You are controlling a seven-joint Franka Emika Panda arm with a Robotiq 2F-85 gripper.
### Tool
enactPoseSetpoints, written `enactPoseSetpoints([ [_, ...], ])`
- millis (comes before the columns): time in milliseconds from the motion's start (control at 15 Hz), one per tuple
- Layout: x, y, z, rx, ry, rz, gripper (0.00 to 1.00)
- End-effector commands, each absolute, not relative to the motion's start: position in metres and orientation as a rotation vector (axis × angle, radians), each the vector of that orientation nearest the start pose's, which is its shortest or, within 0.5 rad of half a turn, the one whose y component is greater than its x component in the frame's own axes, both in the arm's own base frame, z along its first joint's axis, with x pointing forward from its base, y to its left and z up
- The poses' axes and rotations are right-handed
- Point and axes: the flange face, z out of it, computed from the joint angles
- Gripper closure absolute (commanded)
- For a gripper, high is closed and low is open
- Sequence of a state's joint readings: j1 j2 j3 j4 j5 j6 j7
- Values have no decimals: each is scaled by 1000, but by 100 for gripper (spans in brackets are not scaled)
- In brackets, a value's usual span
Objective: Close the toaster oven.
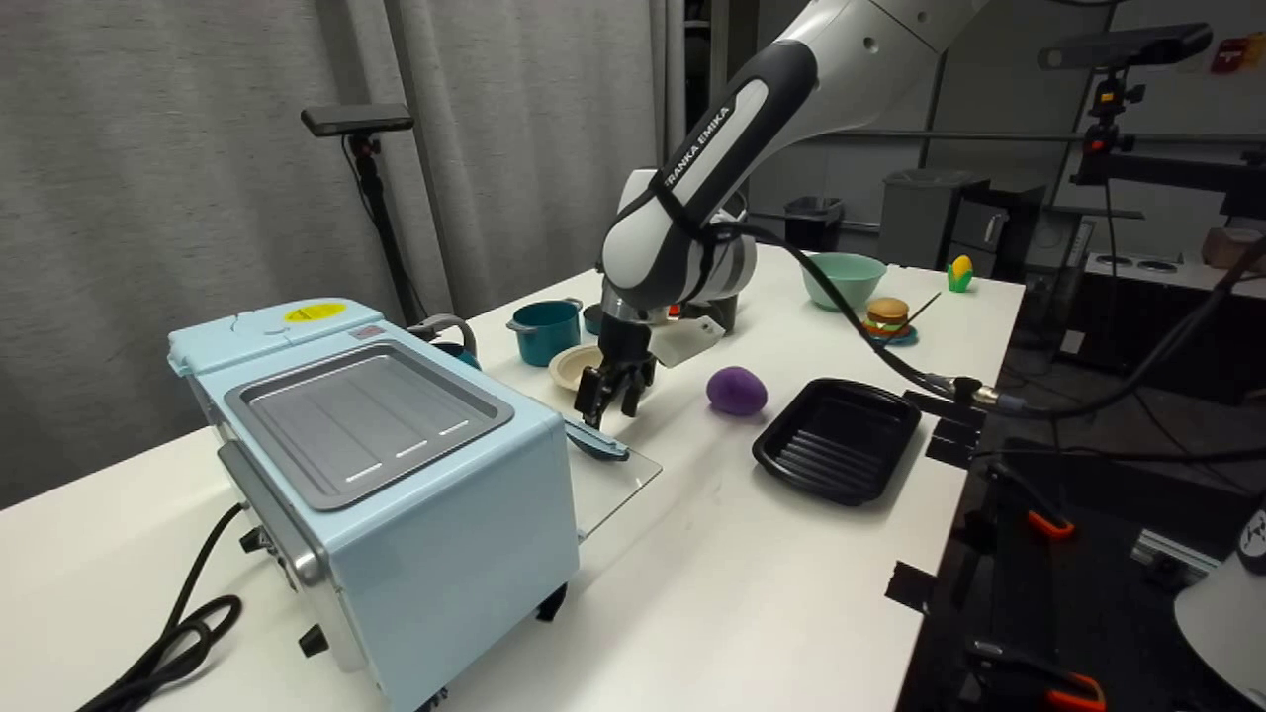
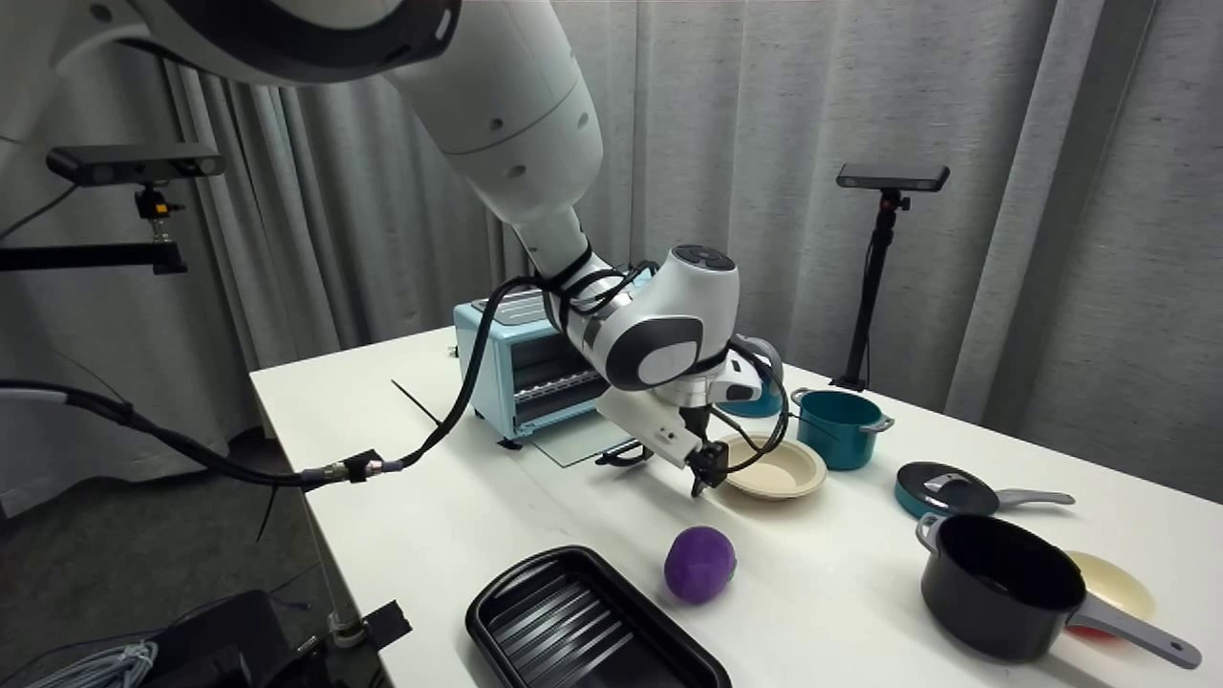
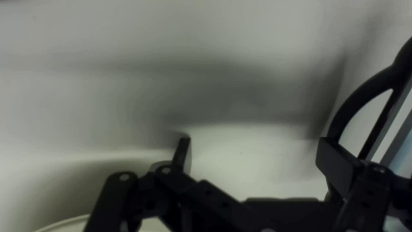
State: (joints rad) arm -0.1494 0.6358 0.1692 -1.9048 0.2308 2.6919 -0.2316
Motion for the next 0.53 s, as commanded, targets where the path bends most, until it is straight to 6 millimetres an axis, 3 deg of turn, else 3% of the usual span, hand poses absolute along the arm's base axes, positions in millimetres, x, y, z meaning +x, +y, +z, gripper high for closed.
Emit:
enactPoseSetpoints([
  [0,656,15,194,-2882,9,-301,0],
  [467,661,17,214,-2889,-2,-324,0],
])
